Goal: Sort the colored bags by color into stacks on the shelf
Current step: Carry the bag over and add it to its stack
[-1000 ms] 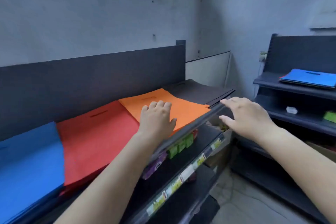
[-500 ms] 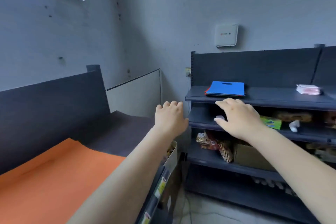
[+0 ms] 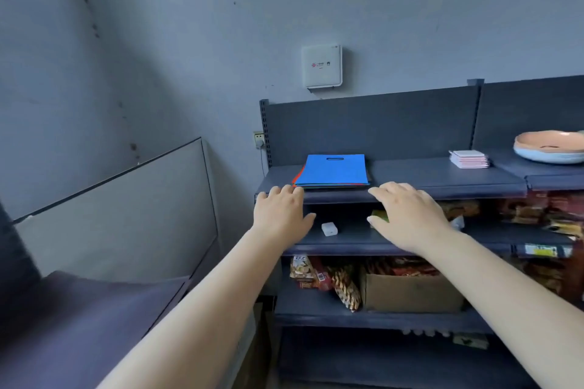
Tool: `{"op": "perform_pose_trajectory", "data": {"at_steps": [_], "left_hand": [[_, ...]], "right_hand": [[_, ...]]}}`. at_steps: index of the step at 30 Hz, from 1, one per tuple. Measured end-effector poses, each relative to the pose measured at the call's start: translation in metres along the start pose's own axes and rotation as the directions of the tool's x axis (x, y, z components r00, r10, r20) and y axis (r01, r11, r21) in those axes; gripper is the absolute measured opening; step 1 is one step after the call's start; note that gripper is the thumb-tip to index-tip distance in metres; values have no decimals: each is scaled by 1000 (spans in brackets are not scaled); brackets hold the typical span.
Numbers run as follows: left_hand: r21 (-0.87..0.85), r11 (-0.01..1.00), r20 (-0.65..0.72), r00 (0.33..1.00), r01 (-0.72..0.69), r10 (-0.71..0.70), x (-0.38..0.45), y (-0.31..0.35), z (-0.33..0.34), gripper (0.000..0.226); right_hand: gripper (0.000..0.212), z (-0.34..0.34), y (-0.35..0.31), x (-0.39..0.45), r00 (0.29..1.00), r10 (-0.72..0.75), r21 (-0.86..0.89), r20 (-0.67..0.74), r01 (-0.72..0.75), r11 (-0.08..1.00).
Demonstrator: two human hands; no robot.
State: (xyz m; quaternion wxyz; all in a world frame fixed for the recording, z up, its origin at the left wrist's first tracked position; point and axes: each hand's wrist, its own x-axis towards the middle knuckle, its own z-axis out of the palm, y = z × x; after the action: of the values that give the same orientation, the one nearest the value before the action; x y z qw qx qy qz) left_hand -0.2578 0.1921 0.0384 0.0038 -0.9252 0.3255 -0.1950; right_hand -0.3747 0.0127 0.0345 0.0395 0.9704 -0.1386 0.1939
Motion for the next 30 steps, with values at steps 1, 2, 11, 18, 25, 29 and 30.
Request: {"op": "perform_pose_trajectory", "data": {"at_steps": [1,2,11,18,25,29,30], "left_hand": [[6,1000,-2,1000,0,0,15,2,8,44],[10,1000,0,1000,5,-5,29,4,15,44],[-13,995,-6,996,94,-94,140,20,74,44],[-47,990,38,991,131,-129,213,20,131,48],[-183,970,78,986,161,-149,292,3,204,50],[-302,933,124,978,196,-165,331,-12,250,49],[-333,921,130,977,203,-168,340,-16,260,48]], "right_hand": [[53,8,8,13,1000,-7,1,0,7,1000],[53,15,15,27,1000,-16,6,2,16,1000],[47,78,72,139,996,-81,49,25,79,996],[51,121,109,205,996,-57,126,69,48,991],[54,173,140,276,990,13,181,137,-38,983],[54,214,145,319,976,41,224,213,-90,971],[54,224,146,329,972,53,228,230,-107,968]]}}
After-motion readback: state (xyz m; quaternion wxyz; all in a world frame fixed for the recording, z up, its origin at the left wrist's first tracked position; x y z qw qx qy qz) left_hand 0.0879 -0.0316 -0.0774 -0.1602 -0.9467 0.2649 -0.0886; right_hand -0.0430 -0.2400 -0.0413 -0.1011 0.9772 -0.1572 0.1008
